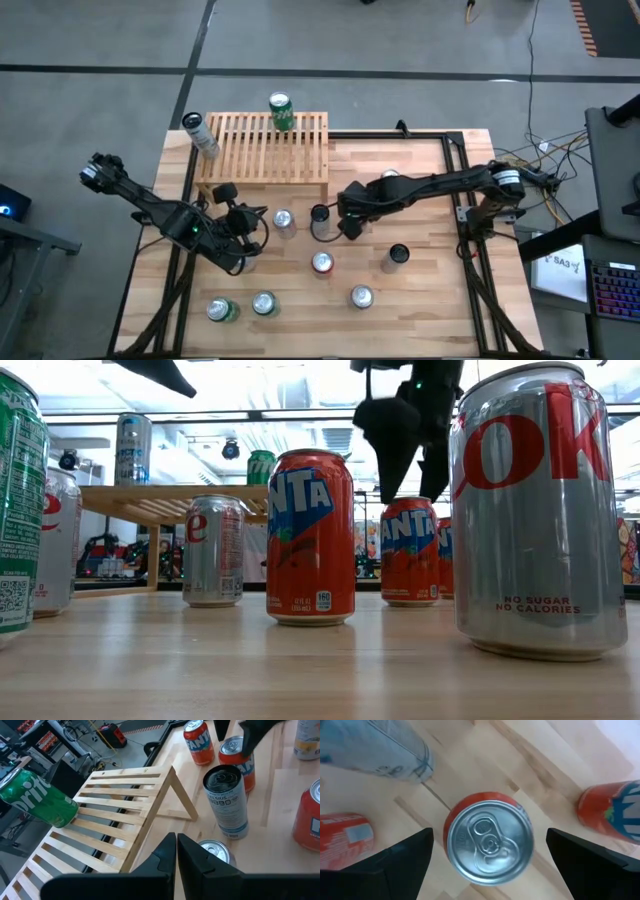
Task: Place canned beverage on shelf
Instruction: Put the middle orange soda can on the shelf
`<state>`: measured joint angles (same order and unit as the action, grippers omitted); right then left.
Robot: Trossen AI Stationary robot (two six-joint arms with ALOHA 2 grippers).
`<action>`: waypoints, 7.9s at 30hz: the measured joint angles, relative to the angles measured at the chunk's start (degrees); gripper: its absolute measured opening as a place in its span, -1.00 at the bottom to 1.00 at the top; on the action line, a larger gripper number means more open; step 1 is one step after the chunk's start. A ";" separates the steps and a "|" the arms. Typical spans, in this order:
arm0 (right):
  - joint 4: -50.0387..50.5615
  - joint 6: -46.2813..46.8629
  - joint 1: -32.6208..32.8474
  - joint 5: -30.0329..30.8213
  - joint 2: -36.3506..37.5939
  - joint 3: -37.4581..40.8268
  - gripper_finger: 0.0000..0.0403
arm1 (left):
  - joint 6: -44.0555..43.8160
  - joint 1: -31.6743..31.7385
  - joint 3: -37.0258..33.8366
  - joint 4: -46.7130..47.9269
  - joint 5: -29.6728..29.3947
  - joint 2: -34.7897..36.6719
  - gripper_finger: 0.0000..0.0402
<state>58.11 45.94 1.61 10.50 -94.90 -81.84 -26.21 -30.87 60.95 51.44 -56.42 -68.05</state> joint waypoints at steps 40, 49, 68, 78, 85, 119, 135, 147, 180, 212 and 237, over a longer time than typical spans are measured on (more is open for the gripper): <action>16.39 -0.29 0.02 5.17 -4.89 -14.10 0.41 | 0.31 -8.73 -0.02 0.00 -9.43 0.24 -1.00; 23.55 -5.03 0.02 14.06 -4.87 -30.33 0.41 | 0.47 -10.75 -0.02 0.00 -9.68 0.26 -1.00; 8.87 -23.64 -1.53 14.50 -5.59 -39.46 0.41 | -0.25 -10.71 -0.02 -2.20 -10.56 0.24 -1.00; 0.42 -37.55 -1.51 14.53 -7.99 -39.41 0.41 | 1.52 -10.40 -0.28 -11.23 -18.05 -1.00 -0.92; -4.79 -45.67 -1.88 14.51 -8.35 -39.41 0.41 | 2.61 -7.09 -0.04 -12.34 -18.09 -2.40 -0.66; -6.04 -46.67 -1.90 14.36 -8.32 -39.41 0.44 | 33.64 17.49 0.09 -32.22 -2.15 -4.46 0.38; -6.16 -46.01 -1.88 14.36 -8.32 -39.41 0.44 | 34.70 19.97 0.02 -36.02 2.97 -4.59 0.38; -6.61 -46.14 -1.88 14.36 -8.34 -39.41 0.44 | 34.77 20.81 0.00 -37.00 3.52 -5.07 0.62; -6.58 -42.21 -1.86 12.65 -8.23 -39.46 0.64 | 41.80 22.40 -0.02 -49.42 0.81 -12.52 0.40; -8.45 -46.76 -1.88 7.08 -1.12 -39.27 0.81 | 27.54 22.58 -22.98 -53.86 -0.15 14.23 0.40; -44.90 -45.90 -1.38 0.02 17.17 -0.54 0.81 | 22.75 27.29 -37.31 -63.91 -0.04 21.62 0.40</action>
<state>13.20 0.03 0.23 10.52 -77.73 -82.38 -3.46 -3.59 23.63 -12.47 -56.47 -46.43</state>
